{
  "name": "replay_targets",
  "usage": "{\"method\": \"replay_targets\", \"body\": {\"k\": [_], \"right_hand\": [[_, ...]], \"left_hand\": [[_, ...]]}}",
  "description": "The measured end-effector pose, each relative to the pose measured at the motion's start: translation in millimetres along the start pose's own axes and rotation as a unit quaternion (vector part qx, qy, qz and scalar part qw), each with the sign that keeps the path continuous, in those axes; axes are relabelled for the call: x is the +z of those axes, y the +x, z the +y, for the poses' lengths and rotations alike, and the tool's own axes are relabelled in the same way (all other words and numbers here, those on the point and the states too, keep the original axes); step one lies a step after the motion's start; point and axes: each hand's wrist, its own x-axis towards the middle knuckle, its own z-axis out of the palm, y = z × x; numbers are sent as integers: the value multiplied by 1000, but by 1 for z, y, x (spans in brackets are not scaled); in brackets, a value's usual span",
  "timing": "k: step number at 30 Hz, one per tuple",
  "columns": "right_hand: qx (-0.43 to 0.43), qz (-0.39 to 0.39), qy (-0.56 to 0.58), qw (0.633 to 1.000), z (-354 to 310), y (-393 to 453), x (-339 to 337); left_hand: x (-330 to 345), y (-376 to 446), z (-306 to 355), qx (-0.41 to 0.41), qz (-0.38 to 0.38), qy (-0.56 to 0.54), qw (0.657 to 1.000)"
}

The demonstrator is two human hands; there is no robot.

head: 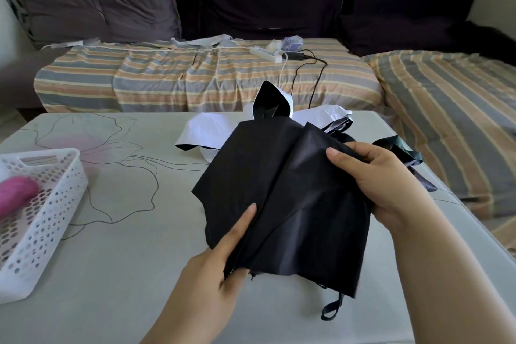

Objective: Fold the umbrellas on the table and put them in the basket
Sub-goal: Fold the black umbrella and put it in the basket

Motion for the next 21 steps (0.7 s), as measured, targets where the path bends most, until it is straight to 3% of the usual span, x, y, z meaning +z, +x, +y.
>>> {"method": "replay_targets", "body": {"k": [4, 6, 11, 13, 15, 18, 20, 21], "right_hand": [[27, -71, 123, 989, -3, -3, -13], [27, -92, 131, 987, -3, -4, -16], [8, -76, -2, 997, 7, 1, -9], [-19, -83, 3, 996, 5, -1, -5], [-62, -35, 47, 996, 0, -3, -7], [-114, 66, -79, 988, -3, -4, -11], [-133, 81, -97, 983, -3, -4, -11], [-126, 60, -41, 989, -4, -4, -11]], "left_hand": [[0, 1, -5, -18, 30, -39, 999], [0, 2, -7, -25, 46, -52, 997], [0, 3, -2, -40, 73, -57, 995], [0, 2, -2, -39, 77, -51, 995], [0, 2, -2, -44, 65, -42, 996], [1, 2, 0, -59, 55, -39, 996], [2, 2, 1, -62, 61, -46, 995], [2, 1, 1, -61, 64, -48, 995]]}}
